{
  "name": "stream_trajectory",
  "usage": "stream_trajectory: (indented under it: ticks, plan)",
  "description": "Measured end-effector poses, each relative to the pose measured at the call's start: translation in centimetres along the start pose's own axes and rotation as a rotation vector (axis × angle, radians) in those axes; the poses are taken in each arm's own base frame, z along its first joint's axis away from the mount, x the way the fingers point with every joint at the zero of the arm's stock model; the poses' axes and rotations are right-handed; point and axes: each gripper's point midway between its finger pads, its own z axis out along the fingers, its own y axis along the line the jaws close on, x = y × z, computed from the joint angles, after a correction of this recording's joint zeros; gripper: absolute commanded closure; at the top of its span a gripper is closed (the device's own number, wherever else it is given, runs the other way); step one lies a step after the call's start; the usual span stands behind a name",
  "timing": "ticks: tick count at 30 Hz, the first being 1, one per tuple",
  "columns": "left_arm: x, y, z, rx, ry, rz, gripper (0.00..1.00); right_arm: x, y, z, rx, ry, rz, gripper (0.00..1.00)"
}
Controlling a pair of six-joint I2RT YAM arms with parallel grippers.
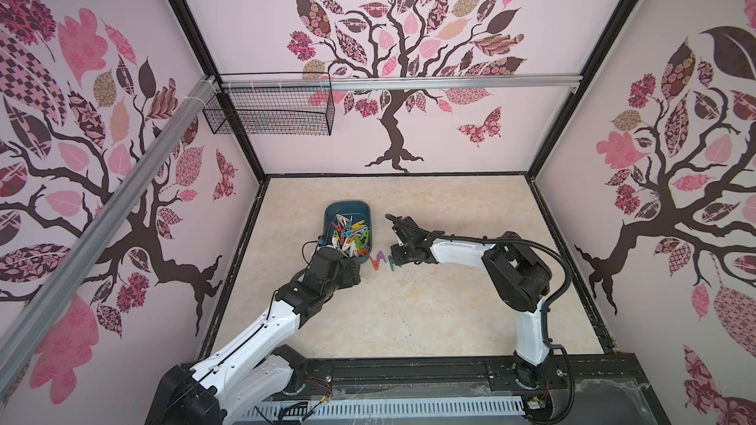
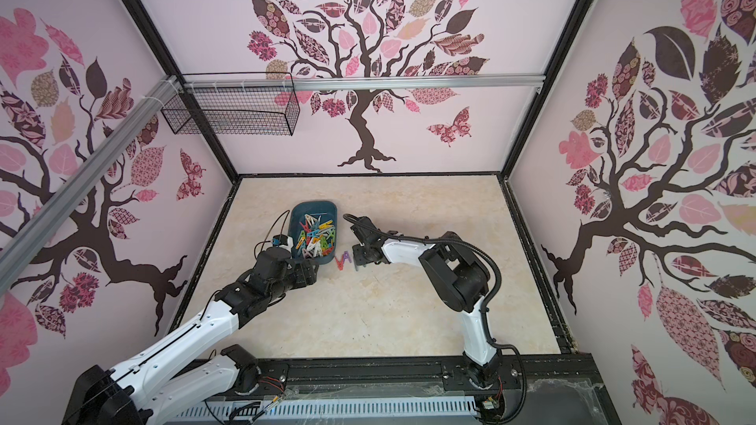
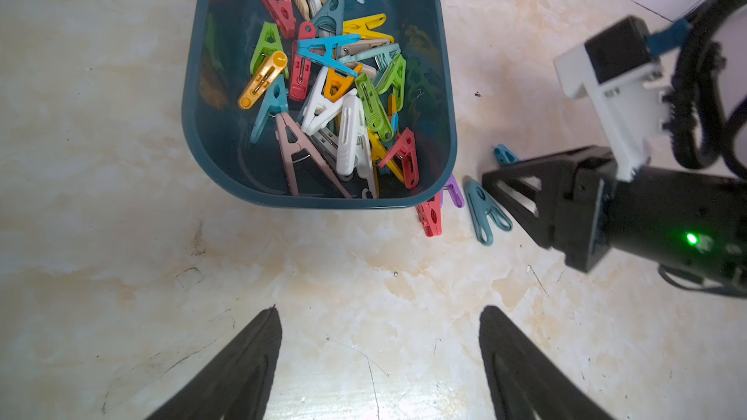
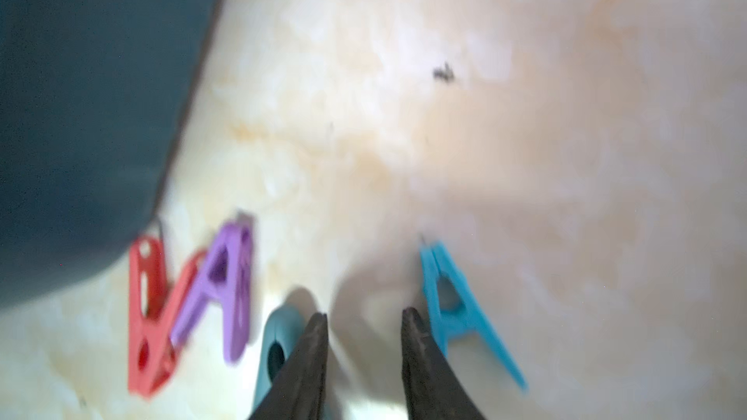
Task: Put the clothespins into the storage box
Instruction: Move the clothespin to the center of the board, then pick up the clothespin from the center of the board.
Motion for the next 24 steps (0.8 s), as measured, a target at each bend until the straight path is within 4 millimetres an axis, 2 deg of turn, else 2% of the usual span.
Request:
stream_trajectory:
  ticks: [4,6,9,13,18,24]
  plan:
    - [0.0,0.0,0.0,0.000,0.000,0.008,0.20,4.7,-1.5,-3.4,0.031,0.064,0.001,0.63]
    - [0.1,0.0,0.1,0.001,0.004,0.013,0.20,5.6,-2.1,-4.9,0.048,0.069,0.006,0.60]
    - [0.6,-0.2,0.7,0.003,0.027,0.025,0.20,4.3,-2.6,-6.4,0.064,0.022,0.022,0.59]
    - [2.1,-1.4,1.2,0.024,0.072,0.078,0.20,1.8,-3.0,-6.4,0.089,-0.025,0.035,0.59]
    - [4.8,-3.8,1.6,0.070,0.133,0.168,0.19,-0.6,-2.8,-4.8,0.100,-0.041,0.016,0.61]
    - [6.1,-4.7,2.1,0.084,0.161,0.205,0.19,-1.3,-2.3,-2.6,0.102,-0.021,-0.010,0.63]
